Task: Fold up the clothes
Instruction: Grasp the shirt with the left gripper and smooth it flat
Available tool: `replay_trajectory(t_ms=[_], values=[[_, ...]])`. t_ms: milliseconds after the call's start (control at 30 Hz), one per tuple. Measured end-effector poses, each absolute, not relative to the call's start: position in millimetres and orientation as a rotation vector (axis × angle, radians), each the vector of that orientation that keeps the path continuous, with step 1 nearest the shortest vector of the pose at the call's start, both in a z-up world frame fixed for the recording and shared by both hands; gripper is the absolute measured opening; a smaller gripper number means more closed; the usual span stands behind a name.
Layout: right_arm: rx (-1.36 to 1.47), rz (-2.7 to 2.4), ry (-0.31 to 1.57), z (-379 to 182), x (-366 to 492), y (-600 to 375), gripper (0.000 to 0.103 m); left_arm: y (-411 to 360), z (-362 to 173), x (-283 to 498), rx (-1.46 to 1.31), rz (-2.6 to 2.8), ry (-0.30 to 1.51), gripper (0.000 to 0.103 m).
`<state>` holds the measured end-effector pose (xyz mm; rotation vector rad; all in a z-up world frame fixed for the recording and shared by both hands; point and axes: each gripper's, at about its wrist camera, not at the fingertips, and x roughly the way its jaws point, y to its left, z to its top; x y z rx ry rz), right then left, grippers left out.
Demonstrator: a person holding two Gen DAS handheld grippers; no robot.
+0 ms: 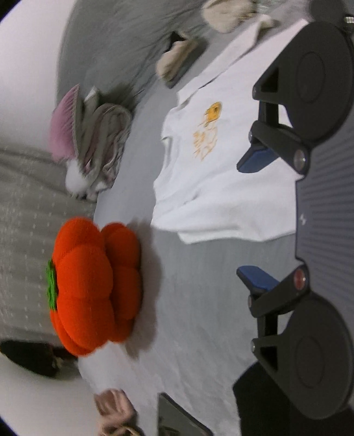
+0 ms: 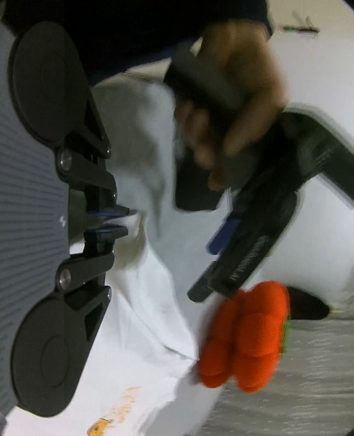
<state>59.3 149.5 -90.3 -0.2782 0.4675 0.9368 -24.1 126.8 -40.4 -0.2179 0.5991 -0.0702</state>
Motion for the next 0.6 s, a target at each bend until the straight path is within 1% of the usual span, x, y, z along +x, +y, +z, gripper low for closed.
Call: replay_trajectory(t_ms=[33,133,200,233,267,300,367,467,500,533,567,600], values=[[-0.260,0.978,0.457,-91,55,144,0.000,129,-40,-24,-0.233,-0.069,0.599,0.077],[-0.378,0.902,0.519,-116,59,149,0.000,123,-42,-22,-0.211,-0.078,0.613,0.077],[-0.339,0.871,0.539,-118,64,144,0.000,108,-44,-23,-0.153,-0.121,0.622,0.081],[-0.307,0.861,0.546,-116,66,141,0.005,98,-45,-25,-0.115,-0.160,0.625,0.083],[-0.274,0.852,0.552,-113,67,138,0.011,89,-47,-28,-0.078,-0.198,0.626,0.087],[-0.294,0.827,0.548,-110,67,136,0.014,78,-48,-32,-0.032,-0.235,0.627,0.092],[-0.348,0.773,0.536,-104,66,132,0.014,59,-55,-36,0.067,-0.267,0.636,0.095],[-0.325,0.678,0.584,-98,67,106,0.014,36,-71,-36,0.209,-0.253,0.683,0.095],[-0.307,0.625,0.601,-96,67,92,0.014,31,-76,-35,0.242,-0.251,0.701,0.093],[-0.288,0.569,0.617,-94,67,77,0.016,28,-81,-34,0.270,-0.247,0.717,0.086],[-0.259,0.514,0.629,-91,65,58,0.018,27,-85,-32,0.286,-0.247,0.736,0.056],[-0.228,0.459,0.641,-89,64,39,0.026,29,-87,-29,0.278,-0.250,0.763,0.016]])
